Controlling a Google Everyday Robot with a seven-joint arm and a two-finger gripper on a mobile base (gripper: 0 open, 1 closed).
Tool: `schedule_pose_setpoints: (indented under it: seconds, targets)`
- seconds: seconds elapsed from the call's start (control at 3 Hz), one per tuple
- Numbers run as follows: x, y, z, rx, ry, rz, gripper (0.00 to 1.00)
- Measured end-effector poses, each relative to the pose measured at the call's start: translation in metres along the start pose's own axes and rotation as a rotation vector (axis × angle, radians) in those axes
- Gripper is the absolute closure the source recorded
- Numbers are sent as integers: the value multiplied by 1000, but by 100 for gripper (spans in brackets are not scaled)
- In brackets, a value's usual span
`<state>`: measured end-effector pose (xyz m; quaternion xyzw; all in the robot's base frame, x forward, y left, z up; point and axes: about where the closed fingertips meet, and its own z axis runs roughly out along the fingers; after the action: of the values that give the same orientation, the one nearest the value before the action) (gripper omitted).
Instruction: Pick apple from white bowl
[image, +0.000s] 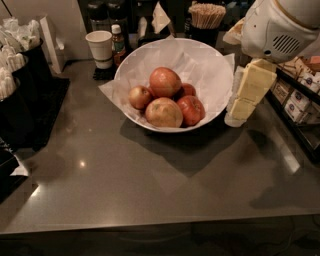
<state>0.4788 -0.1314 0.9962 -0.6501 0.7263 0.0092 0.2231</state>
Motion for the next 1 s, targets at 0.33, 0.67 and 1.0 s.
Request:
schedule_pose_setpoints:
  seconds: [0.33, 0.67, 1.0]
  targets:
    - [-21, -18, 6, 43, -41, -45, 0]
    - [-49, -41, 17, 67, -80, -112, 0]
    - [-51, -42, 17, 67, -83, -115, 19]
